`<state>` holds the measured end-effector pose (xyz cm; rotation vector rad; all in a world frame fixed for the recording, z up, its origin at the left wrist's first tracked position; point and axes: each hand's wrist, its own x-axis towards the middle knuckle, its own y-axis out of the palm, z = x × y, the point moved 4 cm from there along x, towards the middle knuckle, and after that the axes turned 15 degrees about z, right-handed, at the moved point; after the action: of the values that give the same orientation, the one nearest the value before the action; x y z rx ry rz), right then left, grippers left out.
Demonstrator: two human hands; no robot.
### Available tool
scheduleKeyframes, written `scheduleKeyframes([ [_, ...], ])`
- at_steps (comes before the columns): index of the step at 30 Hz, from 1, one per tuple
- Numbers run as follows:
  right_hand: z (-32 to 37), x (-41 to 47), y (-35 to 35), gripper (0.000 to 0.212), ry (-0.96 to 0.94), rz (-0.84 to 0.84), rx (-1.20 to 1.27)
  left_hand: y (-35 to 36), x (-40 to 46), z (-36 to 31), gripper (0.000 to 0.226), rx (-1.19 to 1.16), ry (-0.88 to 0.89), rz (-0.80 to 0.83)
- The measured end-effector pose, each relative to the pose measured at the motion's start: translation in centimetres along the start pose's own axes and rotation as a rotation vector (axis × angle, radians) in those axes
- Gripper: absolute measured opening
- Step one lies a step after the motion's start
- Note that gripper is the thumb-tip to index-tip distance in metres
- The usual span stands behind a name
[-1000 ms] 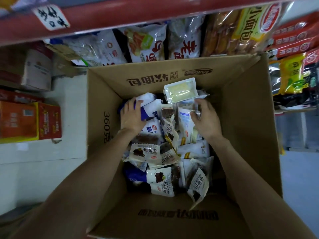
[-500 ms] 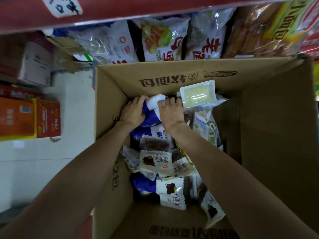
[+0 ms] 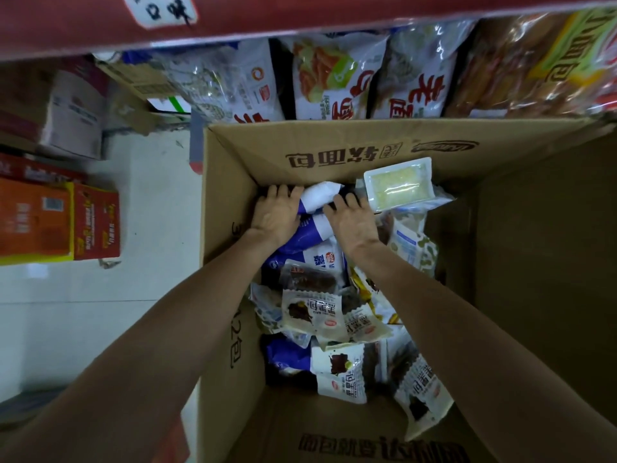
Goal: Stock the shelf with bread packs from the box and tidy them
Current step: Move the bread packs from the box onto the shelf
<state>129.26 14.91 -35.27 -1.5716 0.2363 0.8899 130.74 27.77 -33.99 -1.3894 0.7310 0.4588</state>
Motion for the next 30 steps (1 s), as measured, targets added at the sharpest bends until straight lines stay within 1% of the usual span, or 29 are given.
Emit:
scheduleKeyframes([
  [2,-0.1,0.0,0.0,0.04,0.006,-0.043,0.01,-0.3,-0.3,-0.1,0.053,0.005,-0.017,0.0],
  [5,-0.2,-1.1,-0.4,0.037,-0.014,-0.205,0.008,-1.0,-0.8,0.0,0.051,-0.016,-0.01,0.013],
  [7,-0.3,-2.8,-1.5,0.04,-0.084,-0.308,0.001,-1.7,-1.3,0.1,0.052,-0.026,0.01,0.03],
  [10,-0.8,-6.5,-3.7,0.044,-0.231,-0.44,0.083,-2.6,-2.2,0.0,0.052,0.011,0.03,0.075],
  [12,-1.6,-9.4,-5.4,0.046,-0.276,-0.447,0.133,-3.6,-3.1,0.0,0.053,-0.001,0.041,0.122],
  [14,-3.2,-12.1,-6.9,0.05,-0.243,-0.411,0.231,-5.1,-4.1,0.0,0.055,-0.041,0.056,0.167],
  [16,-5.3,-14.6,-8.1,0.048,-0.162,-0.376,0.402,-7.0,-5.4,-0.1,0.056,-0.067,0.067,0.146],
  [18,-7.5,-16.7,-8.8,0.046,-0.071,-0.342,0.601,-8.7,-7.5,-0.1,0.057,-0.14,0.075,0.079],
  [21,-10.2,-19.8,-9.8,0.048,0.01,-0.302,0.926,-10.5,-11.0,0.7,0.058,-0.46,0.12,-0.025],
  [24,-11.9,-23.2,-11.4,0.041,0.069,-0.275,1.151,-12.1,-14.4,1.9,0.056,-0.809,0.175,-0.109],
  [27,-12.8,-26.1,-13.1,0.034,0.054,-0.261,1.419,-13.6,-17.7,2.1,0.045,-1.263,0.168,-0.189],
  [29,-13.4,-27.6,-14.2,0.032,0.047,-0.26,1.49,-14.3,-19.3,2.1,0.04,-1.513,0.144,-0.255],
  [30,-13.5,-28.4,-14.7,0.032,0.038,-0.256,1.507,-14.7,-20.2,2.1,0.038,-1.586,0.126,-0.292],
])
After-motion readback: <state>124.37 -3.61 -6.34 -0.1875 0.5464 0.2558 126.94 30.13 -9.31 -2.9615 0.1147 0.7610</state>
